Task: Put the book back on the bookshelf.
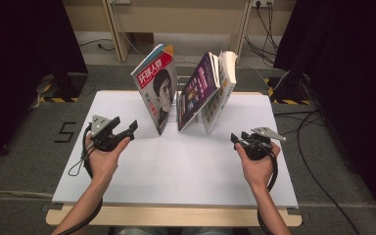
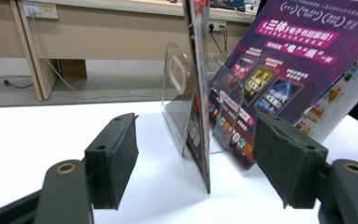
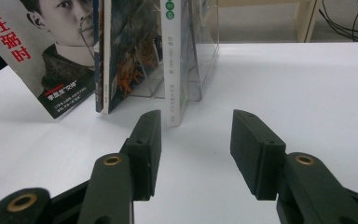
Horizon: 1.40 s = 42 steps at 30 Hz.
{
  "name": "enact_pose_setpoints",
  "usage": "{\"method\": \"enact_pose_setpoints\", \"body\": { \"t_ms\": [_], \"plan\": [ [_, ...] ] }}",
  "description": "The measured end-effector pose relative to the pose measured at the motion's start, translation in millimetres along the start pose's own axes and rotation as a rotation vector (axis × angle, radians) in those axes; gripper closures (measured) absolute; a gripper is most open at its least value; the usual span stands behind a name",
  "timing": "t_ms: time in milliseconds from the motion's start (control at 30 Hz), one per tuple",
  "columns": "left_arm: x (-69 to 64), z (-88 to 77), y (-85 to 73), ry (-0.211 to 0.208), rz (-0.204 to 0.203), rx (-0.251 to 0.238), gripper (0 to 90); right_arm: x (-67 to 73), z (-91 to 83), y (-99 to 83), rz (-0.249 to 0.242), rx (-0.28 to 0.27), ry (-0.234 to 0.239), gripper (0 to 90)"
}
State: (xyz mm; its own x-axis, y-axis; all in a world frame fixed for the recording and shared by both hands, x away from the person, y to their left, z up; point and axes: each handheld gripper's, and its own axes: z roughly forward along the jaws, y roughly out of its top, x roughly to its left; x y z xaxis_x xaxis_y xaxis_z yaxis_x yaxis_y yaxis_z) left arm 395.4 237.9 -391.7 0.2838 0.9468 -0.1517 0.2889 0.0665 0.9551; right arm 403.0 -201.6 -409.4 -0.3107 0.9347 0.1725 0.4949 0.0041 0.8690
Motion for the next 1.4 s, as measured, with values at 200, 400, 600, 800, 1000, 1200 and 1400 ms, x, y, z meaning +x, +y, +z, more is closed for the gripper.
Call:
{"method": "enact_pose_setpoints", "body": {
  "t_ms": [200, 400, 600, 800, 1000, 1200, 1400],
  "plan": [
    [3.7, -5.9, -6.7, 0.004, -0.005, 0.006, 30.2, 0.2, -0.1, -0.1, -0.001, 0.0, -0.001, 53.8],
    [6.5, -12.6, -16.1, 0.001, -0.005, 0.021, 29.9, -0.2, -0.7, -0.3, 0.001, 0.0, -0.001, 53.8],
    [11.6, -19.4, -24.0, 0.01, -0.012, 0.025, 29.6, -1.0, -1.0, -0.7, 0.003, 0.002, -0.003, 53.8],
    [16.2, -26.1, -33.7, 0.018, -0.016, 0.032, 29.6, -1.2, -0.4, -1.5, 0.004, 0.004, -0.003, 53.8],
    [21.4, -32.0, -46.1, 0.03, -0.017, 0.045, 29.6, -1.2, -0.4, -2.2, 0.001, 0.005, -0.004, 53.7],
    [29.4, -39.1, -61.8, 0.04, -0.019, 0.07, 29.3, -0.8, 0.1, -2.7, 0.001, 0.008, -0.003, 53.7],
    [36.9, -45.3, -76.9, 0.054, -0.026, 0.096, 29.2, -0.3, 0.5, -3.0, 0.003, 0.01, -0.003, 53.7]
  ]
}}
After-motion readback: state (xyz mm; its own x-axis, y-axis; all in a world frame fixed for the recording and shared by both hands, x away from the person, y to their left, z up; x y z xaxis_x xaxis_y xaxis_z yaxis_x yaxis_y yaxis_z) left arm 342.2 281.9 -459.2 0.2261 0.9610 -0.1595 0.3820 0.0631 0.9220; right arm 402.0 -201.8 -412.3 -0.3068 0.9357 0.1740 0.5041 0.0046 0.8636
